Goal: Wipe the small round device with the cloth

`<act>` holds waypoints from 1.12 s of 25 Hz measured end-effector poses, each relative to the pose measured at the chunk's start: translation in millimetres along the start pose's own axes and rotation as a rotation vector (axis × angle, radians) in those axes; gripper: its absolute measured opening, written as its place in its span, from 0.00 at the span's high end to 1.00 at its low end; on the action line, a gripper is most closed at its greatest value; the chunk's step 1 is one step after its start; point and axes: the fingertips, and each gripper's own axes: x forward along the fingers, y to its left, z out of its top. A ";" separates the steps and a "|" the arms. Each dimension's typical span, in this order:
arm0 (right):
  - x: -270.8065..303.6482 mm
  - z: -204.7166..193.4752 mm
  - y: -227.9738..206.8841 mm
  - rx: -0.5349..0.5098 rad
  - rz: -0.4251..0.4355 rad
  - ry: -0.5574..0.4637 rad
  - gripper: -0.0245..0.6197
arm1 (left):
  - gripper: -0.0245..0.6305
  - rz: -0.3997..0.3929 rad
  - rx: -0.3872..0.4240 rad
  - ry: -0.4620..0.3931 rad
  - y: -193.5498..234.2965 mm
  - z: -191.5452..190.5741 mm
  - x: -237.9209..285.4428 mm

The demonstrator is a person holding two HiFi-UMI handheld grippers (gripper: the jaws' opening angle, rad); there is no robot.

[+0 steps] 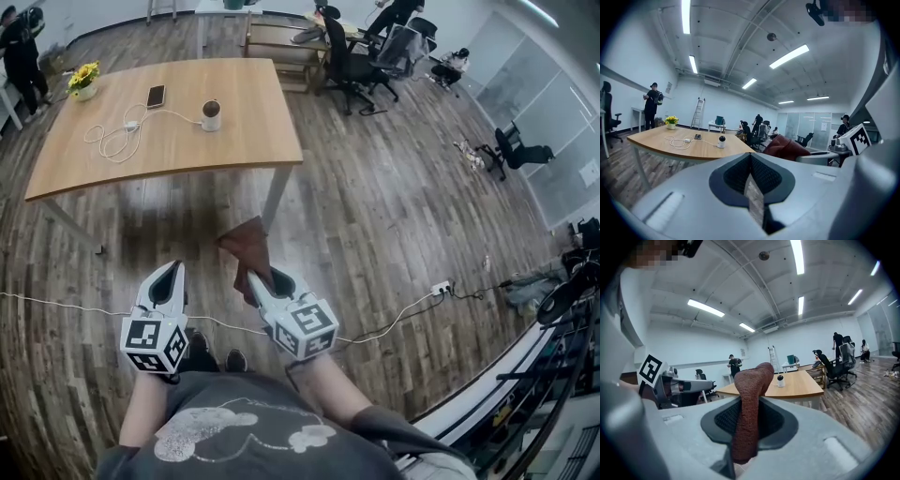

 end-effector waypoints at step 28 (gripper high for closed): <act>89.4 -5.8 -67.2 0.104 -0.092 0.059 0.85 | 0.93 -0.058 -0.045 0.070 72.4 -0.7 113.2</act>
